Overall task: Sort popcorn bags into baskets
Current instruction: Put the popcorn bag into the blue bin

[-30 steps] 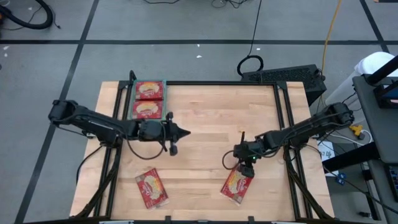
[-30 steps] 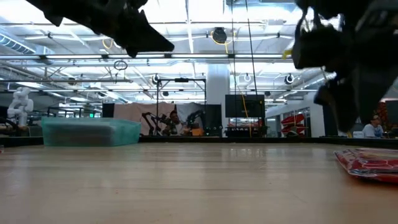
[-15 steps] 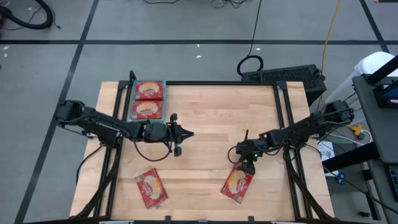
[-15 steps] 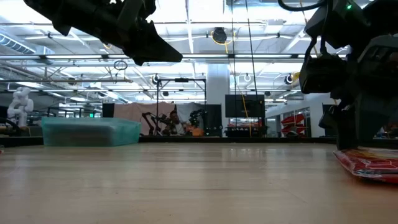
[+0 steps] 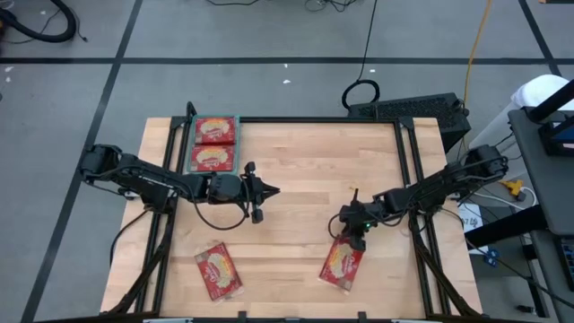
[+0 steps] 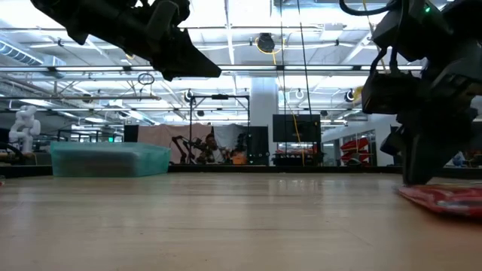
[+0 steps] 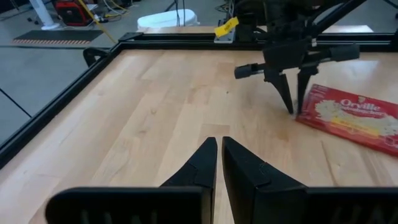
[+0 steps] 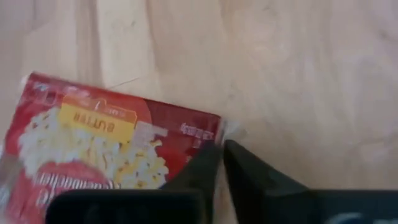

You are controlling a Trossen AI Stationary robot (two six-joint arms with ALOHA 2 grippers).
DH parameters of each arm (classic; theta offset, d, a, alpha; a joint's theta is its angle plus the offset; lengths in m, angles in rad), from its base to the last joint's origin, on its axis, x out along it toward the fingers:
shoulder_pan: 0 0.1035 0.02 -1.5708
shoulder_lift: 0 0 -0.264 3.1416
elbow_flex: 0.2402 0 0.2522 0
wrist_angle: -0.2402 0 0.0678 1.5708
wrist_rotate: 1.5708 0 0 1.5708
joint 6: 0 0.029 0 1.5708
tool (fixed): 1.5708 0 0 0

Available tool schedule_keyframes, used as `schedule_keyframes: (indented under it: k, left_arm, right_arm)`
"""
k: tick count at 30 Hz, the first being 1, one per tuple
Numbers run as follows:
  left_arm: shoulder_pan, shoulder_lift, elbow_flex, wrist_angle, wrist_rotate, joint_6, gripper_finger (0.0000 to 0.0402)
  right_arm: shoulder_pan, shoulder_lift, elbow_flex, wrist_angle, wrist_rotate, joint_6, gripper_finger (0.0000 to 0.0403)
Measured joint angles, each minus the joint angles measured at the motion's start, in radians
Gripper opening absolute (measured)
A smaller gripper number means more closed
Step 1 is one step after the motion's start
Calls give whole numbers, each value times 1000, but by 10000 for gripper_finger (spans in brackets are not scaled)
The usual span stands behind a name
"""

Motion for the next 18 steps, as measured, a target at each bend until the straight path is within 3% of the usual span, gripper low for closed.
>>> schedule_keyframes:
  k: [3, 11, 18]
  left_arm:
    - [0, 0, 0, 0, 0, 0, 31]
    - [4, 0, 0, 6, -16, 45, 31]
    - [45, 5, 0, 18, -19, -23, 31]
  right_arm:
    - [0, -7, -1, 18, 47, -10, 9]
    - [-113, -5, -4, 184, 225, -90, 2]
    - [-226, -6, -4, 348, 272, -192, 0]
